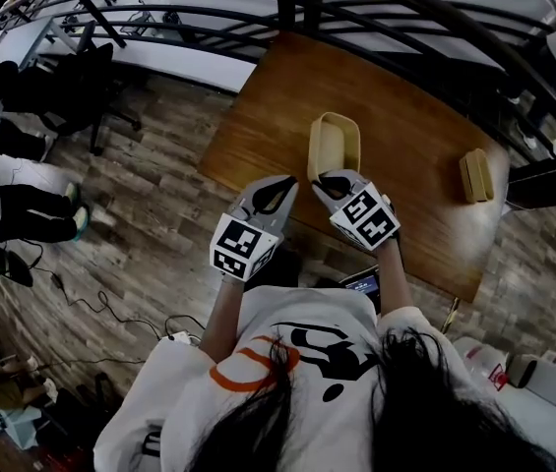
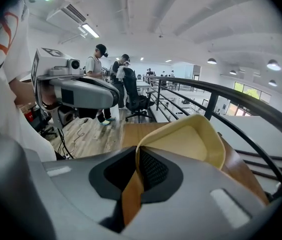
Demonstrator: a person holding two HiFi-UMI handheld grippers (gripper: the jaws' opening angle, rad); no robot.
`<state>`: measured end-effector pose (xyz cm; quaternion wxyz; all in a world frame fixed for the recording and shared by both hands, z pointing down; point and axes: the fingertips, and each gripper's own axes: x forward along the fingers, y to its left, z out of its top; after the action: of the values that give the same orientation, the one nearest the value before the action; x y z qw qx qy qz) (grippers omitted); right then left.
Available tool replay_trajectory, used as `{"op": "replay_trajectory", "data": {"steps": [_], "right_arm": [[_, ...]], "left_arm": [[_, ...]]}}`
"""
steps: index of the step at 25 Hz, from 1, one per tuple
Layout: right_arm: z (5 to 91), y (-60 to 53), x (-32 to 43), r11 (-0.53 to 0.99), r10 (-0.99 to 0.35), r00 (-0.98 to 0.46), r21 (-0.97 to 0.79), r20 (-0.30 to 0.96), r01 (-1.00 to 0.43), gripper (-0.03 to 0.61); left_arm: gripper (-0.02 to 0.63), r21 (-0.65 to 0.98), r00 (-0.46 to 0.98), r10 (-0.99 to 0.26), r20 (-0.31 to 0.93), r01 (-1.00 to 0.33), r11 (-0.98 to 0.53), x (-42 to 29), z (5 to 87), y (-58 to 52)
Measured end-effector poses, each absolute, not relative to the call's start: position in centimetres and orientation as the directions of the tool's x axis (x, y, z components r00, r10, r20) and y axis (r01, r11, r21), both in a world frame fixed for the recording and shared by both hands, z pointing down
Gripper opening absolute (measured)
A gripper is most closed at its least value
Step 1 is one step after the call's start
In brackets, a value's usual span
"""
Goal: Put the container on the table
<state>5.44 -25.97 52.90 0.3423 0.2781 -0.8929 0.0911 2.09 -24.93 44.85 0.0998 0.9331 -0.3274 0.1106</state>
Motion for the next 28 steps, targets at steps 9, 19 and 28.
{"op": "replay_trajectory", "data": {"steps": [9, 19, 28], "right_arm": [[57.2, -30.5, -2.0, 0.901, -0.303, -0.573, 0.033, 0.761, -0.432, 0.041], [64.9, -31.8, -6.9, 0.987, -0.122, -0.465, 0.056, 0.877, -0.154, 0.041], [69.0, -32.6, -6.5, 0.993, -0.090, -0.359, 0.111, 0.929, 0.038, 0.040]], "left_arm": [[0.002, 0.118, 0.774, -0.567, 0.280, -0.614, -0.780, -3.8, 45.4, -28.8], [0.002, 0.139, 0.726, -0.623, 0.291, -0.676, -0.723, -9.0, 46.3, -31.6], [0.002, 0.158, 0.683, -0.662, 0.307, -0.723, -0.673, -12.1, 47.3, -31.8]]}}
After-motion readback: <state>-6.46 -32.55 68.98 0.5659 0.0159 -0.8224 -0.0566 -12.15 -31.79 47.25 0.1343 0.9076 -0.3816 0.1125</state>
